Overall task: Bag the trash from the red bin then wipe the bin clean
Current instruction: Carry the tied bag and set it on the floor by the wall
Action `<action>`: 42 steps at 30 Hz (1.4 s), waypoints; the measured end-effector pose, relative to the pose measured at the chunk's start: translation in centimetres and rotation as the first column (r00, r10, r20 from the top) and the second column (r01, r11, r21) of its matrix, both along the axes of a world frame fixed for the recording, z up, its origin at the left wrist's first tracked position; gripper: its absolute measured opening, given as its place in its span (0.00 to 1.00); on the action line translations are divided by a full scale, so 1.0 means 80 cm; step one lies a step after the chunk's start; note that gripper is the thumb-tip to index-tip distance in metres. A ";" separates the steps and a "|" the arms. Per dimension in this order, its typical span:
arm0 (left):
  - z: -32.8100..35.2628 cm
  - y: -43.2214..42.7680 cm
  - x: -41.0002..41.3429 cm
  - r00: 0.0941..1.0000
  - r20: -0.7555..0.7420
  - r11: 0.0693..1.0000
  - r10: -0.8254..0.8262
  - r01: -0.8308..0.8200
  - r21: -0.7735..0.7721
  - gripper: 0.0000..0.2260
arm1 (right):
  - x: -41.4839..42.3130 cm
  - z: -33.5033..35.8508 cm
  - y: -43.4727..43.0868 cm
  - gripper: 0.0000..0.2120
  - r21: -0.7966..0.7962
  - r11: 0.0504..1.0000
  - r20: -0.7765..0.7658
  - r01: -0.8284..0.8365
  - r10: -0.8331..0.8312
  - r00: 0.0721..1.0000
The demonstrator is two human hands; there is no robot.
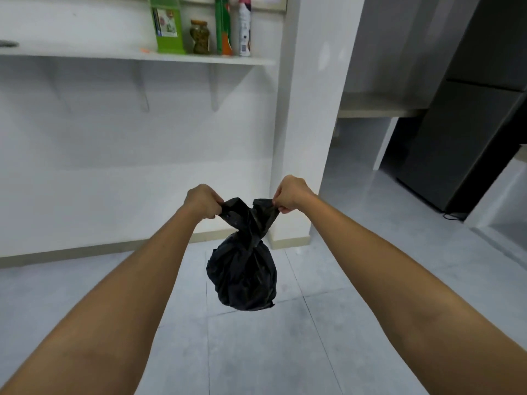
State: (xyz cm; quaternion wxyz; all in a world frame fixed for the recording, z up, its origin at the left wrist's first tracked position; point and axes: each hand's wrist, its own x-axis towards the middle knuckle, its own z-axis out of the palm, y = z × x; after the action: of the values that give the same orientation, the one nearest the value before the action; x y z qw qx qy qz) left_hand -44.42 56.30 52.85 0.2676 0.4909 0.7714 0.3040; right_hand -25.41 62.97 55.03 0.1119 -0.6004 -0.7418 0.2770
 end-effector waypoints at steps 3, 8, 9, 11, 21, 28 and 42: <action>-0.021 0.087 -0.032 0.991 -0.113 0.997 -0.076 0.077 0.009 0.13 | -0.025 -0.021 0.082 0.11 0.003 0.999 -0.052 0.039 -0.039 0.998; -0.054 0.236 -0.081 0.976 -0.163 0.990 -0.143 0.143 -0.013 0.11 | -0.067 -0.054 0.205 0.12 -0.070 0.987 -0.117 0.145 -0.153 0.981; -0.061 0.259 -0.087 0.973 -0.168 0.988 -0.156 0.154 -0.024 0.10 | -0.072 -0.061 0.224 0.11 -0.083 0.982 -0.121 0.168 -0.177 0.977; -0.075 0.318 -0.098 0.968 -0.180 0.985 -0.174 0.170 -0.042 0.10 | -0.081 -0.074 0.277 0.12 -0.101 0.972 -0.114 0.213 -0.223 0.968; -0.175 0.557 -0.106 0.992 -0.043 0.989 -0.115 0.110 -0.104 0.11 | -0.095 -0.187 0.495 0.07 -0.293 0.885 -0.237 0.362 -0.435 0.869; -0.312 0.733 -0.120 0.999 -0.013 0.987 -0.041 0.039 -0.156 0.12 | -0.116 -0.339 0.668 0.08 -0.399 0.806 -0.236 0.437 -0.551 0.801; -0.671 0.990 -0.166 0.971 -0.128 0.979 -0.201 0.195 -0.057 0.09 | -0.179 -0.695 0.869 0.10 -0.103 0.810 -0.107 0.577 -0.586 0.804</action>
State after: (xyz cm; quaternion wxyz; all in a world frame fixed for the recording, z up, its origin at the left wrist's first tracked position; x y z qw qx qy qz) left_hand -57.71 135.50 -0.85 0.2550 0.5786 0.7413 0.2253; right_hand -39.76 132.52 -0.56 0.2210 -0.7820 -0.5036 0.2931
